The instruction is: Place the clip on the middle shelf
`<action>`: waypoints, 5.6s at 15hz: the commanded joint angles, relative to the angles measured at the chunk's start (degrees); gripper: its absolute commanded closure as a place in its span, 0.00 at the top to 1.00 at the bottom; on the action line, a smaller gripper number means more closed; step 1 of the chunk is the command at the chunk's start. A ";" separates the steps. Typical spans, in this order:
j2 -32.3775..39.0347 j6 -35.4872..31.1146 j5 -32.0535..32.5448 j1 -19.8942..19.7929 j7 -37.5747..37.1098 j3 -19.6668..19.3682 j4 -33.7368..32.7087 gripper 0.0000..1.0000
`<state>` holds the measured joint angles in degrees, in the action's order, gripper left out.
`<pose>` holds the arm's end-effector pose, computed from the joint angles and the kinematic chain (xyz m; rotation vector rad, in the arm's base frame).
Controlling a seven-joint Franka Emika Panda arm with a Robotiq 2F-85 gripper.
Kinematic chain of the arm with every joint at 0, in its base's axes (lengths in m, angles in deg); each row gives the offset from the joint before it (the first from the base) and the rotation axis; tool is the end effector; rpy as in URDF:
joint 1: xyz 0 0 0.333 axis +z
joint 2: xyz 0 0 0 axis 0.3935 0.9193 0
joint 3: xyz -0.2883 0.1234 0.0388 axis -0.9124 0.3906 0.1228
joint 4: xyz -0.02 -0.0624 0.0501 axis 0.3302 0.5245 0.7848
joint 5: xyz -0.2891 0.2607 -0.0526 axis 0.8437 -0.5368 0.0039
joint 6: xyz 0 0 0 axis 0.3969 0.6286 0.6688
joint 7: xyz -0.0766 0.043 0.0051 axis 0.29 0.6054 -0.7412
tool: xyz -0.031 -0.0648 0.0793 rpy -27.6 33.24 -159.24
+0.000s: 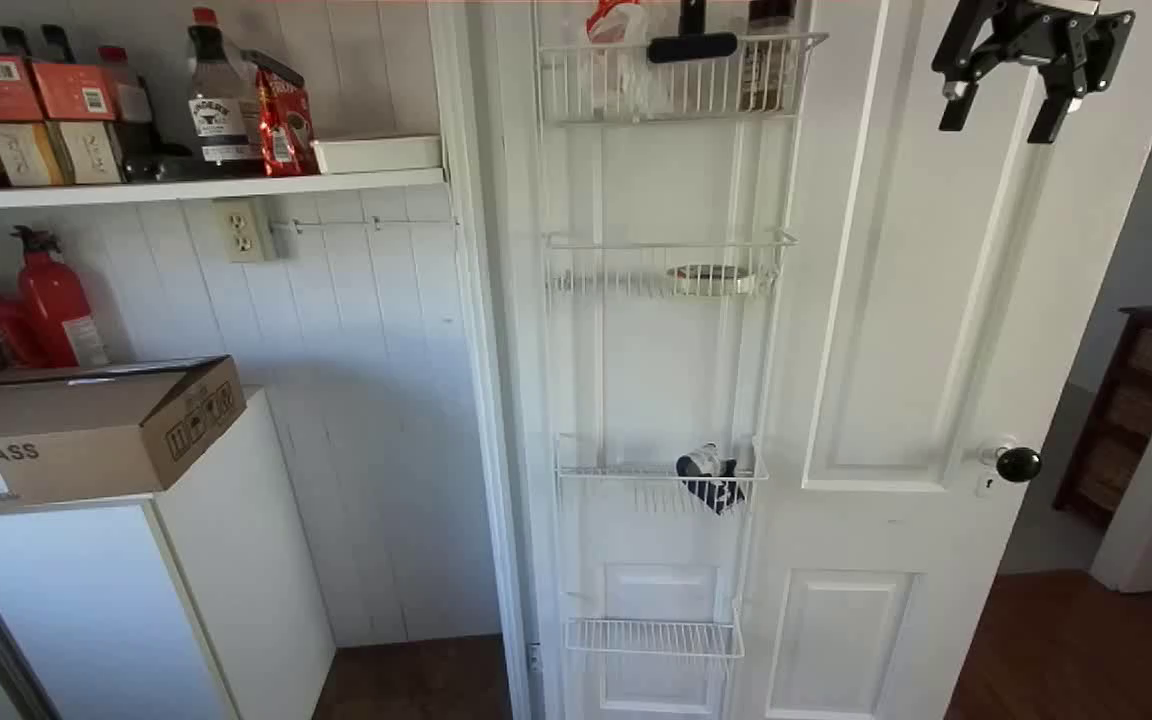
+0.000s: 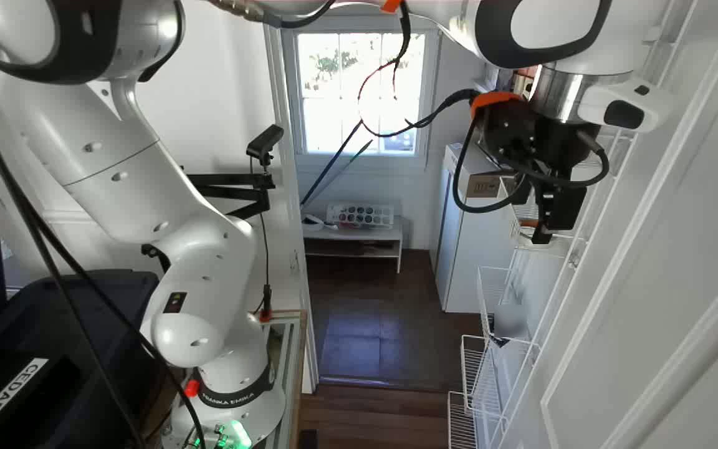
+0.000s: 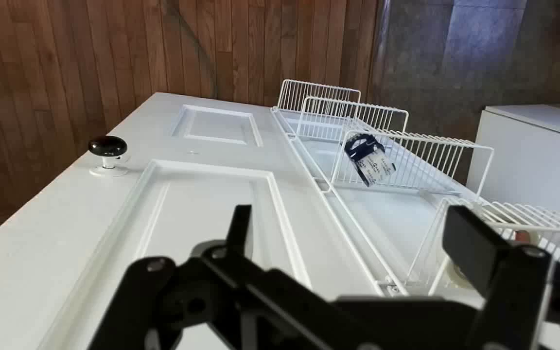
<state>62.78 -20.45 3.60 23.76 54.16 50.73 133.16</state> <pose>0.4575 -0.0005 0.5650 -3.0163 0.2066 -0.1105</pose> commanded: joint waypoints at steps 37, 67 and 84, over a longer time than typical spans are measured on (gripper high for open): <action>-8.46 -17.79 -18.18 13.63 52.96 -4.21 2.82 1.00; -2.20 -44.43 -26.31 23.64 72.91 -0.28 4.46 1.00; -0.80 -51.60 -37.89 30.30 91.27 -5.37 5.14 0.97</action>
<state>62.34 -71.90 -30.94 51.66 140.70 47.11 138.01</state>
